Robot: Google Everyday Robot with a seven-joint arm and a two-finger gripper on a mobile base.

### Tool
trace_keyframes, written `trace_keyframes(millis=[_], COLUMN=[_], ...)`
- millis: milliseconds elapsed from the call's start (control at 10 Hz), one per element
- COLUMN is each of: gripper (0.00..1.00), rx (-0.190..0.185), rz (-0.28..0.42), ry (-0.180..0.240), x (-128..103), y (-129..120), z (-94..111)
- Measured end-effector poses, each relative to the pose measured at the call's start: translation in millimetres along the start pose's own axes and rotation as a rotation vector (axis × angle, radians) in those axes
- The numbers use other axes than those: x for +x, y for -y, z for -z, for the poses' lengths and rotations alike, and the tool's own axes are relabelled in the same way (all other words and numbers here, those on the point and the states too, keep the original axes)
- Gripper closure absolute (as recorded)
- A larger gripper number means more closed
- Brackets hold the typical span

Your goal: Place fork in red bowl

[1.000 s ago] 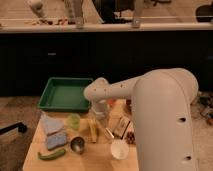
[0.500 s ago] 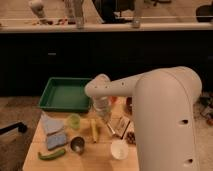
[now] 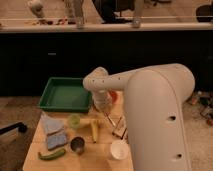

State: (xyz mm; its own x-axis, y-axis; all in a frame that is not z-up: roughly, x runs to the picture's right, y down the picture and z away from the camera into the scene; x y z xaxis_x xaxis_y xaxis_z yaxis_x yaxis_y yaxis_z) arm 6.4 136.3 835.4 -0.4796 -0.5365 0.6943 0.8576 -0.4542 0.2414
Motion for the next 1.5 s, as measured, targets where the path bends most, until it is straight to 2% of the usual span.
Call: trace_keyframes(millis=[300, 700, 900, 1100, 1300, 1500], gripper=[0.86, 0.86, 0.86, 0.86, 0.86, 0.86], rx=[-0.037, -0.053, -0.051, -0.038, -0.017, -0.001], rz=[-0.013, -0.055, -0.087, -0.112, -0.127, -0.12], ry=[0.018, 0.026, 0.034, 0.056, 0.088, 0.129], x=[31, 66, 67, 61, 55, 53], y=[-13, -39, -58, -75, -83, -80], z=[5, 12, 12, 3, -13, -35])
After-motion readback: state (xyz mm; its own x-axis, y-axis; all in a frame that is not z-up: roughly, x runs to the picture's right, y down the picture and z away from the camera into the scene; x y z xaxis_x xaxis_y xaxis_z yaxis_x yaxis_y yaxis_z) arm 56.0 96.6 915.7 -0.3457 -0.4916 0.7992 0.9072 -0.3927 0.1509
